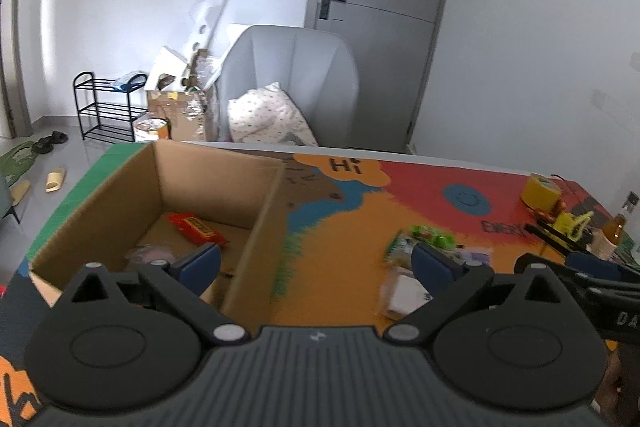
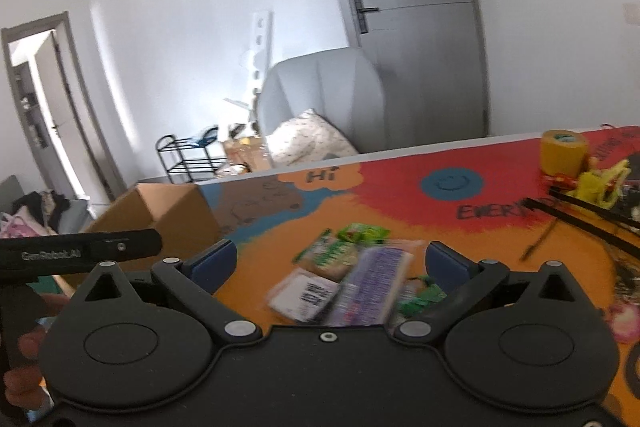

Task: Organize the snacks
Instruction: 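Move both open grippers back to the snack pile, left gripper toward the blue packet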

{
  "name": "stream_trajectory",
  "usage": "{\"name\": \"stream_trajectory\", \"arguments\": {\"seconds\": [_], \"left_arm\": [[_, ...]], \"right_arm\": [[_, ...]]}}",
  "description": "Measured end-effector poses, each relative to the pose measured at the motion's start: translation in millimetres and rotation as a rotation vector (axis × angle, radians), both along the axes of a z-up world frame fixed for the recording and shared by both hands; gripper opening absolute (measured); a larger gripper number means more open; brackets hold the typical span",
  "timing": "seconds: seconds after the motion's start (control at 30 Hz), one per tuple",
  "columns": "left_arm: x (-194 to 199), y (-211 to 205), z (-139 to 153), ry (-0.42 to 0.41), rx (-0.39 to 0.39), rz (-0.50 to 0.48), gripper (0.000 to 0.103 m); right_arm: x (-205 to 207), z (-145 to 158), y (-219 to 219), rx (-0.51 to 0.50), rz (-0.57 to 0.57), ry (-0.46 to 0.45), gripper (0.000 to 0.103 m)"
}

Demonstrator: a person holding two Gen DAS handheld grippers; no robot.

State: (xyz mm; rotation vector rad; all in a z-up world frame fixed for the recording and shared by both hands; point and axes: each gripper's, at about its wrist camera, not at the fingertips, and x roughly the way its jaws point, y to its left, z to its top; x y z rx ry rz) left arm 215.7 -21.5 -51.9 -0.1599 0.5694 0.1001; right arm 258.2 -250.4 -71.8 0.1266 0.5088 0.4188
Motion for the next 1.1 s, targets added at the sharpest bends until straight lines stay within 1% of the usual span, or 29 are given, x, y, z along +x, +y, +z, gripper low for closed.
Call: {"name": "stream_trajectory", "arguments": {"seconds": [0.17,0.37,0.53,0.63,0.83,0.97,1.1], "left_arm": [[1.5,-16.6,-5.8,0.006,0.003,-0.032,0.101],[5.8,-31.6,-16.8,0.021,-0.023,-0.063,0.101],[10.0,-45.7,-25.0,0.04,-0.032,-0.1,0.101],[11.8,-52.4,-30.1,0.05,-0.038,-0.121,0.101],[13.0,-64.5,-45.2,0.092,-0.065,-0.139,0.101],[10.3,-74.8,-59.2,0.116,-0.061,-0.147,0.101],[9.0,-80.5,-72.3,0.136,-0.074,-0.146,0.1]], "right_arm": [[-2.4,-4.3,-19.0,-0.015,-0.047,0.002,0.103],[-7.1,-8.9,-39.8,-0.031,-0.083,0.012,0.103],[-7.7,-16.3,-56.4,-0.009,-0.117,0.04,0.103],[-8.3,-20.5,-61.5,-0.014,-0.125,0.047,0.103],[-6.0,-34.4,-73.5,0.0,-0.143,0.099,0.103],[-6.7,-44.4,-80.0,0.0,-0.162,0.122,0.103],[-5.5,-54.4,-82.4,-0.031,-0.18,0.158,0.103]]}}
